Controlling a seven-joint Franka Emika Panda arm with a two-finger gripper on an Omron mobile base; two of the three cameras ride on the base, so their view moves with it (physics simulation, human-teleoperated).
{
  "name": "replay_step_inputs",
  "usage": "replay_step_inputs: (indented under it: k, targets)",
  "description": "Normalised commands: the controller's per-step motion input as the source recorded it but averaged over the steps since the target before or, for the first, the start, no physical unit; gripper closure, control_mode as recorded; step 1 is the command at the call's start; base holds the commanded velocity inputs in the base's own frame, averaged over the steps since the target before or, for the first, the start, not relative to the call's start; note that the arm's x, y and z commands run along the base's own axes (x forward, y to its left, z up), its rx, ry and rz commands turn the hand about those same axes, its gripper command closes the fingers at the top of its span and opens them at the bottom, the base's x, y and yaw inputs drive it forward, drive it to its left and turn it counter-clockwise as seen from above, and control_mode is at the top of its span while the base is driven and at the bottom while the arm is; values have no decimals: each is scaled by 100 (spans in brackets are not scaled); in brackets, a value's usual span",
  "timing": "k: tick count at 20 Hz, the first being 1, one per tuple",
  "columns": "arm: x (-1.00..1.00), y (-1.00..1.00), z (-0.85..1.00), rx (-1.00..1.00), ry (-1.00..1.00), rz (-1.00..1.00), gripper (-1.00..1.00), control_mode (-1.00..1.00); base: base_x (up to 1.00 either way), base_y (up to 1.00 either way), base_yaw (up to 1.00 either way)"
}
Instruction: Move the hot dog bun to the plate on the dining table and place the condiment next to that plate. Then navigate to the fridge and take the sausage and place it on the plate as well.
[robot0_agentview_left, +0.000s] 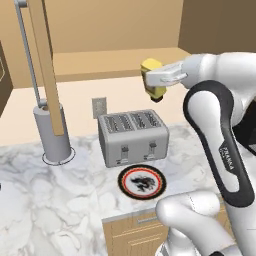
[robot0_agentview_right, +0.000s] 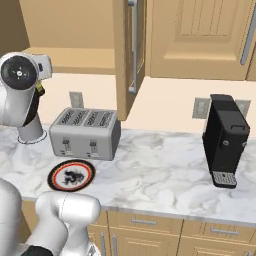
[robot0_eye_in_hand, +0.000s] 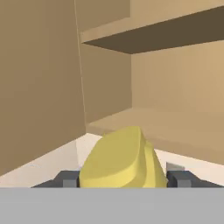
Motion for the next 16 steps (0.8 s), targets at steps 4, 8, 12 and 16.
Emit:
replay_step_inputs:
  k: [4, 8, 12, 16]
  targets:
    - [-87, -69, -80, -4, 27, -19, 100, -100, 0, 0, 0]
    - [-44, -55, -76, 0, 23, -10, 100, -100, 0, 0, 0]
    - [-8, -25, -72, 0, 20, -6, 100, -100, 0, 0, 0]
    - [-21, -26, -37, 0, 0, 0, 100, -100, 0, 0, 0]
